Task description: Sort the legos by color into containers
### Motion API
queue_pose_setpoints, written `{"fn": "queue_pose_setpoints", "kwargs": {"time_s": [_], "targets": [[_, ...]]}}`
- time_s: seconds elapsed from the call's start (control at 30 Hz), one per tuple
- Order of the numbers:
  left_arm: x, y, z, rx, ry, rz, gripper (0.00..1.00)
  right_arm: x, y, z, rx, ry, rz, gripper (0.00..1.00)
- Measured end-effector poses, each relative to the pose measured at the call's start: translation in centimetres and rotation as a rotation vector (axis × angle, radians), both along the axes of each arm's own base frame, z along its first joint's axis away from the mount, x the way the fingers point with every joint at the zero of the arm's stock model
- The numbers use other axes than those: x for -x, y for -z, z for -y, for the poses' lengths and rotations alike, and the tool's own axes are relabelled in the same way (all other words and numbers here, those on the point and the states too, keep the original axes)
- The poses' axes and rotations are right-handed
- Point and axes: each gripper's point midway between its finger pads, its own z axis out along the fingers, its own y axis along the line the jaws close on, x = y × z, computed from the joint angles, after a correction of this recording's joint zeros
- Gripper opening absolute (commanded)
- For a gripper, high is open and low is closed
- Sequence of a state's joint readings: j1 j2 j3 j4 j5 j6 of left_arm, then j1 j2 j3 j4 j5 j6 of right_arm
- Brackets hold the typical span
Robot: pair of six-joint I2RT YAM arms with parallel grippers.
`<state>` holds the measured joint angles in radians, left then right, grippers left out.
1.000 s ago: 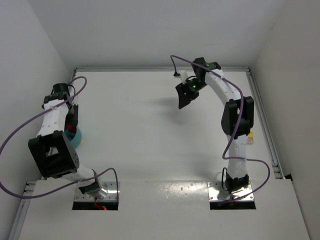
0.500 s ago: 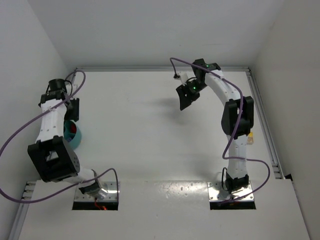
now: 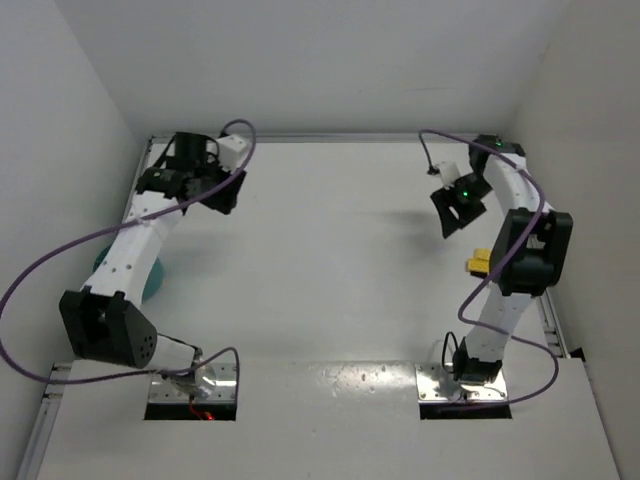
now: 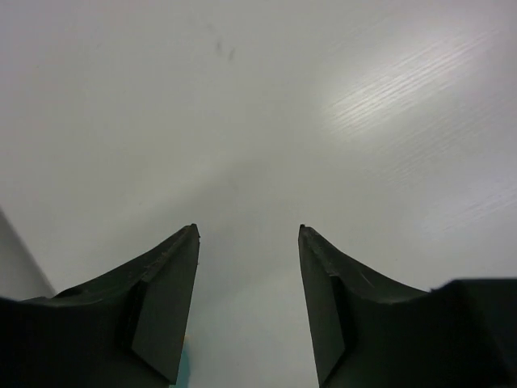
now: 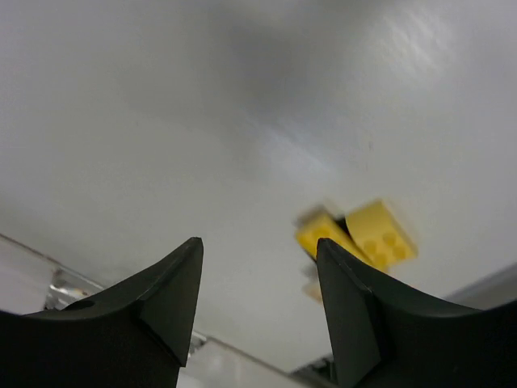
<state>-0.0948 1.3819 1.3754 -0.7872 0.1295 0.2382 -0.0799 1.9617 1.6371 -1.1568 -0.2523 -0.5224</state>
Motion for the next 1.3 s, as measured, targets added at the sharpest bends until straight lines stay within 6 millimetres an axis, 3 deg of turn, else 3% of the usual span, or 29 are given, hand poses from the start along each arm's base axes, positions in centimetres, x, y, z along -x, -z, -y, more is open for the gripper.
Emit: {"fn": "queue_pose_setpoints", "kwargs": {"time_s": [0.1,0.13,0.17,0.33,0.5,0.6,0.73,0.87,1.07,1.23,1.3], "targets": [[-1.0,0.8,4.6,-0.012,0.128,-0.005,0.64,3.1,-0.2,3.7,0.07,0.042,-0.015,0.59],[-1.2,1.1,5.9,-0.014,0.165,-0.002,0.76,4.3,-0.4,4.5,0.091,0.045,-0.02,0.59],[-1.2,1.3,7.2,-0.017,0.204,-0.001,0.8,5.1,-0.5,5.1,0.107,0.044,-0.021,0.59],[-0.7,1.2,11.1,0.009,0.327,0.021,0.82,7.8,-0.1,8.1,0.167,0.062,-0.047,0.63],[-1.2,0.7,13.3,0.031,0.379,0.039,0.82,8.7,1.1,12.0,0.242,0.141,-0.089,0.62],[-1.4,1.0,13.7,0.034,0.386,0.037,0.82,9.0,2.3,14.6,0.292,0.202,-0.118,0.54],[-1.5,1.1,13.8,0.038,0.384,0.037,0.82,9.5,3.7,17.3,0.335,0.27,-0.151,0.53],[-1.6,0.9,13.9,0.047,0.378,0.043,0.82,9.4,3.8,18.0,0.271,0.293,-0.185,0.59],[-1.7,0.8,14.0,0.056,0.369,0.048,0.82,10.1,3.7,15.7,0.136,0.22,-0.204,0.72],[-1.8,0.9,14.1,0.058,0.368,0.047,0.82,12.2,4.3,14.2,0.078,0.188,-0.271,0.72],[-1.8,0.9,14.1,0.058,0.368,0.046,0.82,12.0,4.5,14.4,0.075,0.207,-0.279,0.64]]}}
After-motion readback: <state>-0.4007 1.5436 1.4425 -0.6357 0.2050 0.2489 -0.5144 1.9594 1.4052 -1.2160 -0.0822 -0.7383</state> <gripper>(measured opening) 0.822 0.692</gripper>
